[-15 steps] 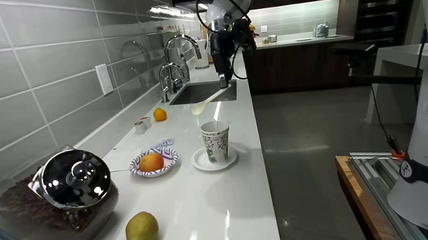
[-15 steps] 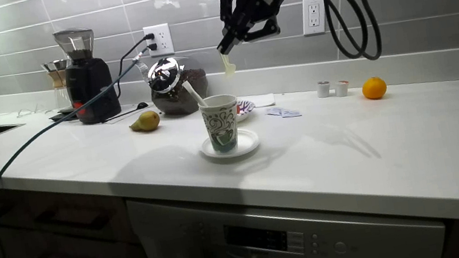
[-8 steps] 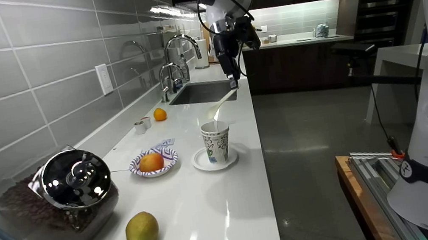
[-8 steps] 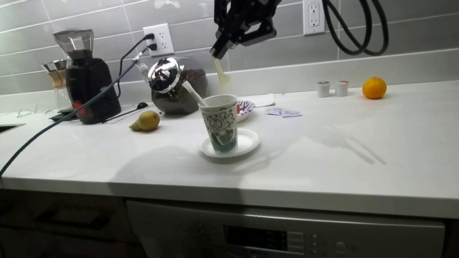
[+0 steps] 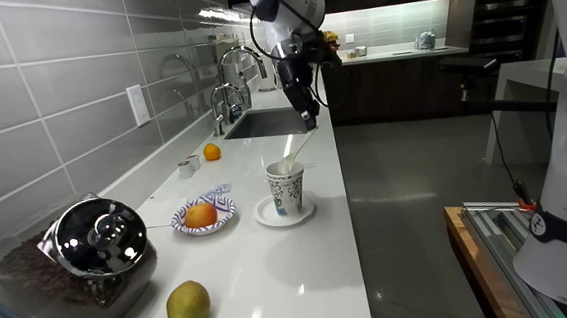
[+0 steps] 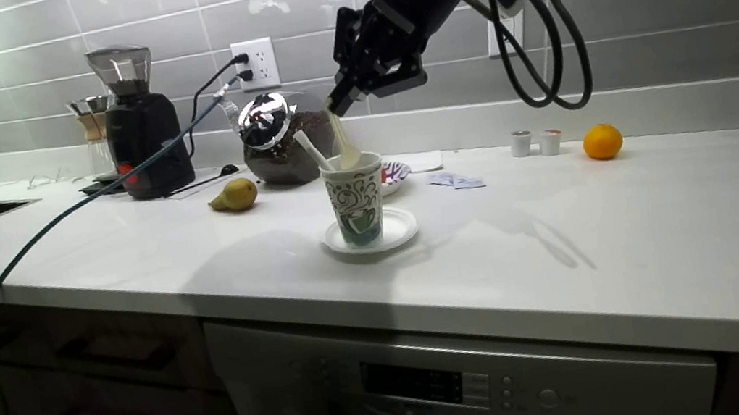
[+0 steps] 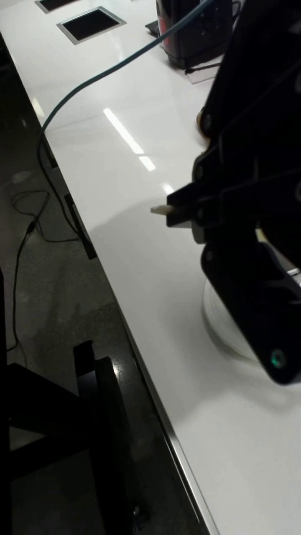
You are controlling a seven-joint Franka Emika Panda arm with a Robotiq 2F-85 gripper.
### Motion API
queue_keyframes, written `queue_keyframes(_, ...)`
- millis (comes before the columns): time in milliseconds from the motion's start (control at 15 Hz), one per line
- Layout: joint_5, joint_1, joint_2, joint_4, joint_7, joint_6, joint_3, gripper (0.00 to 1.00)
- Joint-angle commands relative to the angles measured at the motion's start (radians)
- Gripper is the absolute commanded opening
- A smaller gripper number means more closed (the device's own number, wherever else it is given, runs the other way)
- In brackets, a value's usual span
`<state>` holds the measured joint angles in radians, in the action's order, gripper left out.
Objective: Pick up the spoon and put it in the cup
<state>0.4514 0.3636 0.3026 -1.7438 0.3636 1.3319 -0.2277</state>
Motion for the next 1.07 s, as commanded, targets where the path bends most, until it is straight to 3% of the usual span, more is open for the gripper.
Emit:
queue_keyframes(0, -0.013, -0.006, 0.067, 0.068, -0.077, -0.041, 0.007, 0.01)
queue_keyframes(1000, -0.012, 0.013, 0.257, 0.252, -0.207, -0.112, 0.025, 0.01)
